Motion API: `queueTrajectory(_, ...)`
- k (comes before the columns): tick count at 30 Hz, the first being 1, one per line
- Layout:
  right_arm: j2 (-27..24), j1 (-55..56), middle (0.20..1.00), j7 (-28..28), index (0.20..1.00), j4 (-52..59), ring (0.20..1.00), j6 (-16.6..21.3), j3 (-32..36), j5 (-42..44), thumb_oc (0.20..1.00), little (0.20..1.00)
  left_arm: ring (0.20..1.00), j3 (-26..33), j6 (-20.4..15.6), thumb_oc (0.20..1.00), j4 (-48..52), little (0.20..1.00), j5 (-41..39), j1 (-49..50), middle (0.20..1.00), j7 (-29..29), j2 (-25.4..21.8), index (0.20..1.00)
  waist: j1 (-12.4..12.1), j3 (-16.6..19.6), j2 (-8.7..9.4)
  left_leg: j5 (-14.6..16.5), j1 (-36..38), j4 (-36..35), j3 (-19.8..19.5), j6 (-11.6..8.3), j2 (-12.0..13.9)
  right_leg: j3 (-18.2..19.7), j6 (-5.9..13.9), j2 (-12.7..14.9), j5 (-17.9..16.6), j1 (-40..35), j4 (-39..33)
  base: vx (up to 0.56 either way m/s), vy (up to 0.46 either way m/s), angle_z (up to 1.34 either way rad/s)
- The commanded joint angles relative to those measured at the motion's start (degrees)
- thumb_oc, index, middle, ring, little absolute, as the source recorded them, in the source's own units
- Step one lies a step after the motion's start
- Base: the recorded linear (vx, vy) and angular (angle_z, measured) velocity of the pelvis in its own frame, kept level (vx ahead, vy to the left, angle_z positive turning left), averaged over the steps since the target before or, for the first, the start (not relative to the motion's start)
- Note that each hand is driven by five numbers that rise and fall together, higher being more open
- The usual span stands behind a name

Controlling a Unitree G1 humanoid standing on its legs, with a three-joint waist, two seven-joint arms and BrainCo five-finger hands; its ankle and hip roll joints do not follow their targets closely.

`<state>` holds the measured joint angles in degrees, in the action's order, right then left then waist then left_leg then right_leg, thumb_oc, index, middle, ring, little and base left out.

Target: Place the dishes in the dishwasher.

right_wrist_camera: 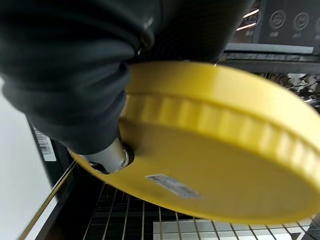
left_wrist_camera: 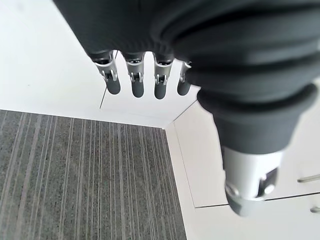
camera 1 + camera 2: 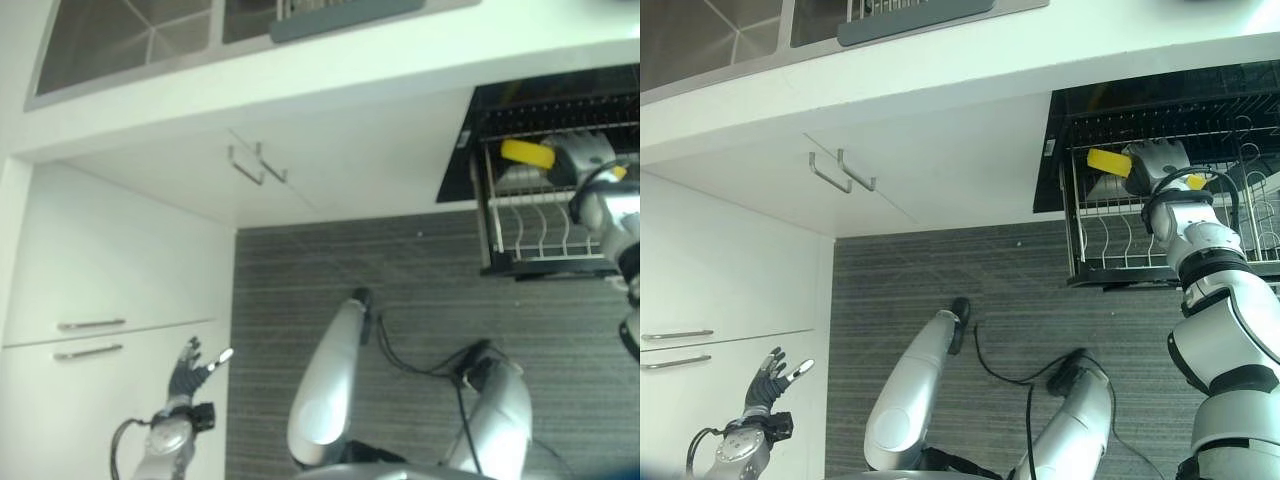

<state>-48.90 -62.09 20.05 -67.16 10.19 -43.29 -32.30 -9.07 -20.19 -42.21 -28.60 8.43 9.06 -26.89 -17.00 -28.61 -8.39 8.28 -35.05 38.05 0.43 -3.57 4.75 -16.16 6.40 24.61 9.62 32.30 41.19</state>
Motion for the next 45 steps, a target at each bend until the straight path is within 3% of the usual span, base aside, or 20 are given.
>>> queueTrajectory(1, 1.14, 0.77, 0.225, -3.81, 0.225, -1.89, 0.225, -1.36, 0.38, 5.14, 0.225, 0.225, 1.0, 0.83, -2.61, 1.0, -1.32, 1.0, -1.49, -0.71, 1.0, 0.56, -2.98, 1.0, -2.56, 1.13, 0.86, -4.09, -1.95, -3.59, -2.66, 1.18, -0.83, 1.09, -0.36, -0.99, -1.93, 2.09, 2.26, -0.06, -0.014, 0.02)
queueTrajectory(2, 1.41, 0.74, 0.959, -4.81, 0.959, -2.2, 0.959, -1.89, 0.58, 5.82, 0.959, 0.959, 1.0, 0.74, -2.67, 1.0, -1.18, 1.0, -1.38, -0.79, 1.0, 0.61, -2.99, 1.0, -2.64, 1.12, 0.94, -4.2, -1.93, -3.84, -2.64, 1.17, -0.89, 1.02, -0.37, -1.17, -1.99, 2.04, 2.03, -0.08, -0.039, 0.02)
queueTrajectory(3, 2.08, 1.11, 1.0, -5.42, 1.0, -2.45, 1.0, -2.62, 0.83, 6.26, 1.0, 1.0, 1.0, 0.49, -2.34, 1.0, -0.59, 1.0, -1.17, -1.1, 1.0, 1.02, -3.11, 1.0, -2.82, 0.97, 1.22, -4.38, -1.97, -4.34, -2.61, 1.26, -0.89, 0.63, -0.35, -1.34, -2.15, 1.86, 1.53, -0.07, -0.083, 0.03)
queueTrajectory(13, 2.94, 6.27, 1.0, -11.57, 1.0, -2.96, 1.0, -5.32, 7.02, 18.06, 1.0, 1.0, 1.0, 1.25, -0.8, 1.0, 0.53, 1.0, 0.58, -1.36, 1.0, 0.57, -5.05, 1.0, -3.23, 0.99, 4.74, -5.49, 2.95, -8.56, -2.89, 1.07, 0.59, -2.18, 0.39, -3.21, -4.22, -5.71, -5.6, 0.01, -0.071, 0.03)
queueTrajectory(14, 3.01, 7.93, 1.0, -13.31, 1.0, -3.26, 1.0, -5.24, 8.1, 20.36, 1.0, 1.0, 1.0, 1.69, -0.23, 1.0, 0.91, 1.0, 1.3, -1.49, 1.0, 1.27, -5.68, 1.0, -3.39, 1.48, 5.94, -6.13, 5.02, -10.49, -3.06, 0.79, 1.35, -3.24, 0.5, -4.2, -5.07, -9.02, -9.01, -0.01, -0.125, -0.09)
queueTrajectory(15, 2.92, 8.19, 1.0, -13.53, 1.0, -3.23, 1.0, -5.45, 8.32, 21.5, 1.0, 1.0, 1.0, 1.74, -0.14, 1.0, 1.02, 1.0, 1.32, -1.61, 1.0, 1.36, -5.8, 1.0, -3.41, 1.59, 6.07, -8.06, 4.87, -11.6, -2.89, 1.12, 1.38, -3.98, -0.18, -4.34, -6.75, -9.22, -10.47, 0.01, -0.136, -0.04)
queueTrajectory(17, 2.99, 9.18, 1.0, -14.41, 1.0, -3.01, 1.0, -5.69, 9.62, 25.47, 1.0, 1.0, 1.0, 2.03, 0.59, 1.0, 1.37, 1.0, 1.6, -1.61, 1.0, 1.63, -6.35, 1.0, -3.46, 2.01, 6.76, -8.7, 6.72, -13.24, -2.99, 0.76, 1.95, -4.61, -0.06, -5.04, -7.43, -11.91, -13.27, 0.03, -0.072, -0.01)
queueTrajectory(26, 3.99, 18.55, 1.0, -16.3, 1.0, 2.91, 1.0, -5.49, 28.78, 57.54, 1.0, 1.0, 1.0, 4.07, 1.61, 1.0, -1.24, 1.0, 5.16, -0.25, 1.0, 3.01, -4.54, 1.0, -1.44, 6.97, 11.05, -11.88, 18.47, -26.1, 0.11, -1.31, 3.76, -5.16, 1.83, -10.02, -11.77, -27.13, -31.71, 0.08, -0.037, -0.06)
queueTrajectory(31, 6.57, 28.5, 1.0, -18.74, 1.0, 12.54, 1.0, -13.07, 42.18, 76.45, 1.0, 1.0, 1.0, 6.24, 1.12, 1.0, -4.3, 1.0, 6.58, 0.62, 1.0, 3.99, -0.9, 1.0, 1.19, 11.64, 12.96, -13.29, 24.52, -32.57, 1.93, -1.77, 4.53, -4.0, 2.74, -11.06, -13.71, -32.83, -37.63, 0.11, 0.066, -0.1)
queueTrajectory(33, 7.93, 32.53, 1.0, -18.93, 1.0, 16.89, 1.0, -13.84, 44.81, 78.76, 1.0, 1.0, 1.0, 7.01, 1.03, 1.0, -4.87, 1.0, 7.07, 1.13, 1.0, 4.22, 0.16, 1.0, 1.95, 13.24, 13.44, -13.88, 26.56, -34.9, 2.47, -1.88, 4.89, -3.93, 3.04, -11.17, -14.53, -34.17, -39.08, 0.08, 0.056, -0.13)
queueTrajectory(36, 12.39, 42.07, 1.0, -14.96, 1.0, 31.14, 1.0, -15.45, 48.92, 81.23, 1.0, 1.0, 1.0, 8.73, -0.26, 1.0, -7.47, 1.0, 7.7, 2.41, 1.0, 5.55, 3.49, 1.0, 4.86, 16.84, 13.34, -16.06, 31.78, -41.27, 6.42, -2.64, 6.1, -5.16, 4.25, -10.66, -17.41, -36.76, -43.45, 0.07, 0.121, -0.11)
queueTrajectory(40, 18.47, 52.15, 1.0, -14.46, 1.0, 43.28, 1.0, -16.47, 55.97, 79.97, 1.0, 1.0, 1.0, 10.99, -0.11, 1.0, -11.02, 1.0, 9.12, 2.02, 1.0, 6.6, 6.88, 1.0, 7.26, 19.6, 12.51, -15.78, 33.66, -43.05, 7.84, -3.48, 6.29, -6.84, 5.24, -9.23, -19.4, -37.85, -46.19, 0.01, 0.098, -0.13)
queueTrajectory(45, 28.38, 62.54, 1.0, -9.84, 1.0, 52.29, 1.0, -9.63, 60.28, 77.02, 1.0, 1.0, 1.0, 13.88, 1.86, 1.0, -14.16, 1.0, 11.47, 0.79, 1.0, 4.95, 8.31, 1.0, 10.36, 21.62, 12.2, -15.33, 34.93, -43.05, 7.96, -3.71, 6.3, -8.16, 5.61, -8.43, -19.75, -38.37, -46.15, 0.01, -0.001, 0.13)
